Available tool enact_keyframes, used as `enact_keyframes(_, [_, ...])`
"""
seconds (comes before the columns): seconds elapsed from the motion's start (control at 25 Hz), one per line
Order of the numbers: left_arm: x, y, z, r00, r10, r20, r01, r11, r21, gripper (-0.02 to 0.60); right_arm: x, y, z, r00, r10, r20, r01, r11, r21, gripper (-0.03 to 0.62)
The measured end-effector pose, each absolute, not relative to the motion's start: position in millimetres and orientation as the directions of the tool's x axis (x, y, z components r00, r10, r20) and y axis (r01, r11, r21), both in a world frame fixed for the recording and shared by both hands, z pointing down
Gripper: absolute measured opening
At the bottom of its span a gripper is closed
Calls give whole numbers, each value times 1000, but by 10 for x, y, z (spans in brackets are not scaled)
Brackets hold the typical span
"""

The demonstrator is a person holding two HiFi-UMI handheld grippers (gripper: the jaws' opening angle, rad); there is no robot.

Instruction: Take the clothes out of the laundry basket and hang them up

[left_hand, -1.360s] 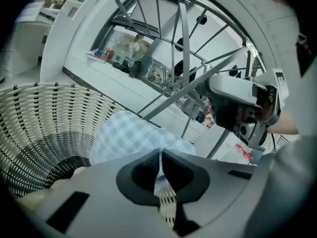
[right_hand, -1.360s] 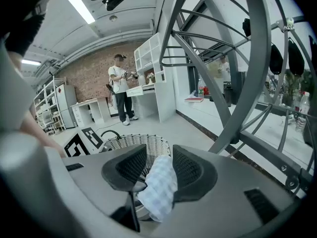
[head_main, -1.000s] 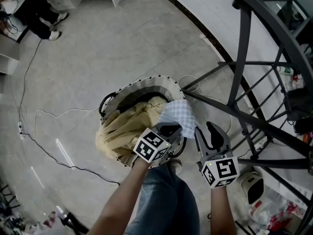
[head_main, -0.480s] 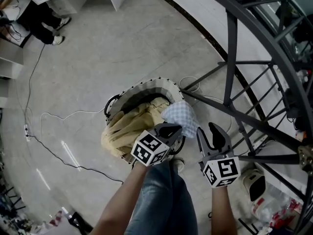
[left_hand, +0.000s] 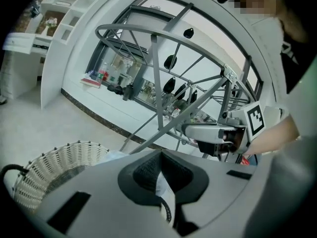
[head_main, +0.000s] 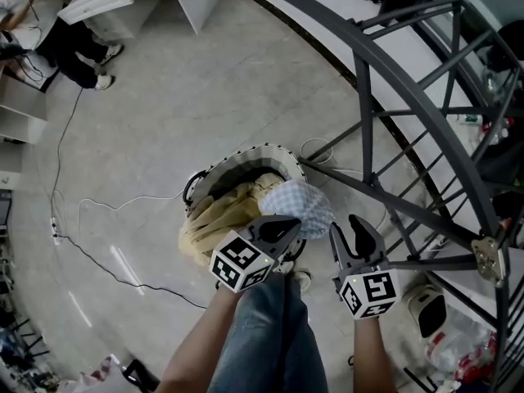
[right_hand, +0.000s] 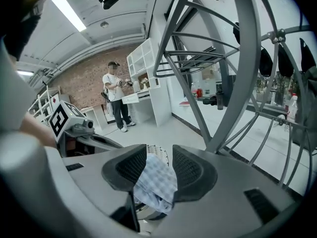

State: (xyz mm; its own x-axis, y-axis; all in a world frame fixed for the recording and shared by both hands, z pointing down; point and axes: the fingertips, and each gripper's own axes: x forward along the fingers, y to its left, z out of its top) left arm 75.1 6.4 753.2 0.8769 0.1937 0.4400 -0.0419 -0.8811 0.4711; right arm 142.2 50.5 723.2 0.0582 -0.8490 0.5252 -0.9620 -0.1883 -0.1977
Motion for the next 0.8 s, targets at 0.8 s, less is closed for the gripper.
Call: enact_keyframes(0.8, [494, -324, 5602, 929, 77, 361, -74, -919, 388, 18, 1163, 440, 6094, 51, -880, 472, -957, -178, -229, 164])
